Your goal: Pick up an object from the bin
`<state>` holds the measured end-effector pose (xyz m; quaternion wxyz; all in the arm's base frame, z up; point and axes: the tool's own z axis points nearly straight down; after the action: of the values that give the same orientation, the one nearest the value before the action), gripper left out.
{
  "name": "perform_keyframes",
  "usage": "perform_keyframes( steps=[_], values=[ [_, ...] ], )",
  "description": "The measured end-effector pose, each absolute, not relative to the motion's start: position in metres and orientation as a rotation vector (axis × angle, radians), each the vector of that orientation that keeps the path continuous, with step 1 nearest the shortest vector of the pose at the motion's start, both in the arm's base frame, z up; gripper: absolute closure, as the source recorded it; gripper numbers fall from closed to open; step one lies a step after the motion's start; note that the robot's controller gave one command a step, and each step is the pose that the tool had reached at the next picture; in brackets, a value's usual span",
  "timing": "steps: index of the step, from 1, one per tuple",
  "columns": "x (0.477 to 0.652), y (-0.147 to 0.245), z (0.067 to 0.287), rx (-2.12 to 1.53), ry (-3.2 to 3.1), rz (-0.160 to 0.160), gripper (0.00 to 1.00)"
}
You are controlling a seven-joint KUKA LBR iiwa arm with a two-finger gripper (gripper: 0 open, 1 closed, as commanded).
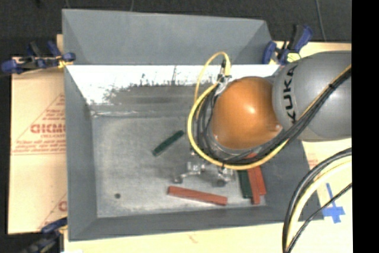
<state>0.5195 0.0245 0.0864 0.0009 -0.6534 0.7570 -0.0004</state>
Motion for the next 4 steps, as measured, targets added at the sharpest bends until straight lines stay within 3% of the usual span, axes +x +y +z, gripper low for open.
perform_keyframes(
  steps=[1,2,3,4],
  values=[
    [0.586,0.046,0.13,-2.008,2.402,-0.008,0.0],
    [0.638,0.079,0.077,-1.921,2.471,-0.002,0.0],
    [0.637,0.077,0.079,-1.916,2.477,-0.002,1.0],
    [0.655,0.059,0.241,-1.921,2.47,-0.011,1.0]
  ],
)
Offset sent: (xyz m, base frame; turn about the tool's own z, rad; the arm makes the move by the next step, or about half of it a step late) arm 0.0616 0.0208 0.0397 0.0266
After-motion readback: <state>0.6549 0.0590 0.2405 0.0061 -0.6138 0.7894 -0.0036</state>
